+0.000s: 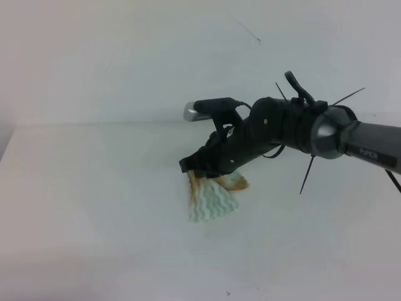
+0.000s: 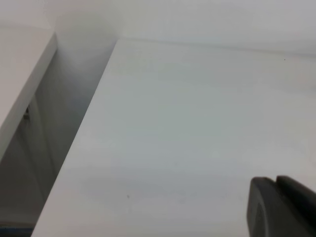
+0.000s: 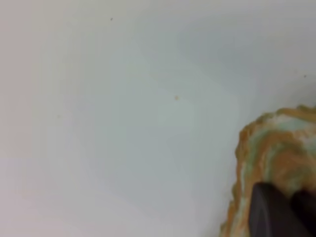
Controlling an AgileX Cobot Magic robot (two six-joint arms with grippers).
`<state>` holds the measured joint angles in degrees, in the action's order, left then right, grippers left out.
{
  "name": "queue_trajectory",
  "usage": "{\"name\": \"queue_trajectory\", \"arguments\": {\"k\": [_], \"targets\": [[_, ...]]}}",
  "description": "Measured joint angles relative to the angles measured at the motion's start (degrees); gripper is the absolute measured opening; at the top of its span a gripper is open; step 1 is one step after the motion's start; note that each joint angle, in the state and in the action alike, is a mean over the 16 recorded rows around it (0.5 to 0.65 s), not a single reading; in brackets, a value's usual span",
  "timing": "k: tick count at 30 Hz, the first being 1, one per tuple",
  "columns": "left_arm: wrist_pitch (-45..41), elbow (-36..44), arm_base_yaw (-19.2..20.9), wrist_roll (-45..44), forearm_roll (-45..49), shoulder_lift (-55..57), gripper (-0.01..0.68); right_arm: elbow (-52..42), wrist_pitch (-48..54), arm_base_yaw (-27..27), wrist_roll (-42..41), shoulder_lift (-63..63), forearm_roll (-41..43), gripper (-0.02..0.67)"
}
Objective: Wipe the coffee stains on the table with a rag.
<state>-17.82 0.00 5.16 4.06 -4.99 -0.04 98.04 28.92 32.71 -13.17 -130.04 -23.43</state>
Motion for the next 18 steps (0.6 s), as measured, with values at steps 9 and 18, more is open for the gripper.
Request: {"name": "queue_trajectory", "arguments": {"k": [9,18], "targets": [[0.00,0.00,0.00,0.00,0.00,0.00,-0.002,0.90,1.14,0.08,3.88,-2.07,4.38,0.014],[0.05,0.00,0.00,0.00,0.00,0.00,-0.002,1.23,5.48,-0.44,14.90,-2.78,19.09,0.014]]}}
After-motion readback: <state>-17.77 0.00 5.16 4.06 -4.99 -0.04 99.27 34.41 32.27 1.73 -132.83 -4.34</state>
